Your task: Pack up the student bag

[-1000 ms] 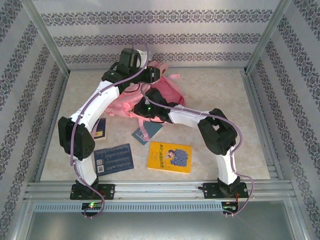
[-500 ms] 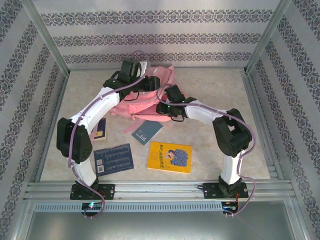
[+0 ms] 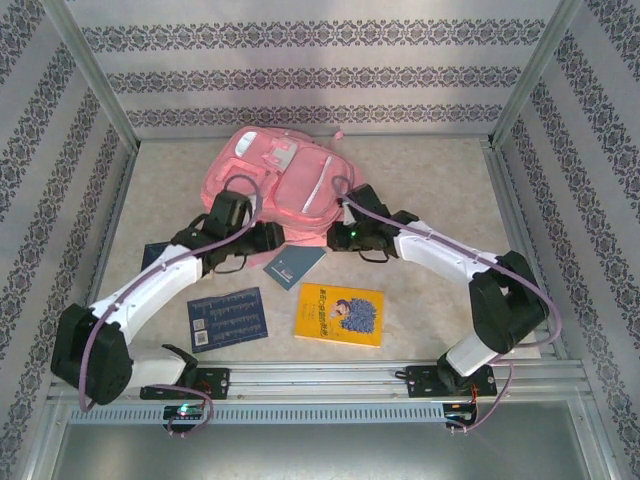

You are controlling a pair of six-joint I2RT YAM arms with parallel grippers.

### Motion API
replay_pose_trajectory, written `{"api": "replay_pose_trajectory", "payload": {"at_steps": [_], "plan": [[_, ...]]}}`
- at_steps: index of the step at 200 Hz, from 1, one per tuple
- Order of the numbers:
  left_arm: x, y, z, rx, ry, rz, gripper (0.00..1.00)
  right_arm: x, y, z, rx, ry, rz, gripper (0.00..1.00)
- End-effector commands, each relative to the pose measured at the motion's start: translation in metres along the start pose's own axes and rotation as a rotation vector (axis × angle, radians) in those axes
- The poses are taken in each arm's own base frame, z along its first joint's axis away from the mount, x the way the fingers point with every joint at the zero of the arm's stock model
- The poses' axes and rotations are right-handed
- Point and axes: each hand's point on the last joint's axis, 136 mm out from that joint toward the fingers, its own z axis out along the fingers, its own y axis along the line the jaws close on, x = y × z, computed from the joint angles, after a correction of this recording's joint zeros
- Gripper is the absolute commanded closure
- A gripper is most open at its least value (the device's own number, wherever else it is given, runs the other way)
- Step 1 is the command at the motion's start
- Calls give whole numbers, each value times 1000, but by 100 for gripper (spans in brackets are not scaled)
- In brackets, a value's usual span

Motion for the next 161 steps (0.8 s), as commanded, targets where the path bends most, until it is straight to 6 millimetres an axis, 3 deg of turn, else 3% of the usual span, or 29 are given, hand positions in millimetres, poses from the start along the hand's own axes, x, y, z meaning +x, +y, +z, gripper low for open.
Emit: {"api": "replay_pose_trajectory", "payload": {"at_steps": [1,14,35,65,123,161], "plan": [[6,5,-9,-14,-30,-49,53,26,24,29,-12,162,-158,90],[14,14,-12,-41,-23,-63,52,27,32,43,13,199,-201,94],[23,21,-17,-54,-16,-84,52,23,30,68,54,241,-201,99],[36,27,-18,-71,26,-101,51,23,4,90,197,273,-190,100],[52,31,-7,-81,117,-73,50,47,-62,85,428,266,-157,100],[59,25,8,-88,172,-38,50,64,-78,75,385,250,-30,100]]}}
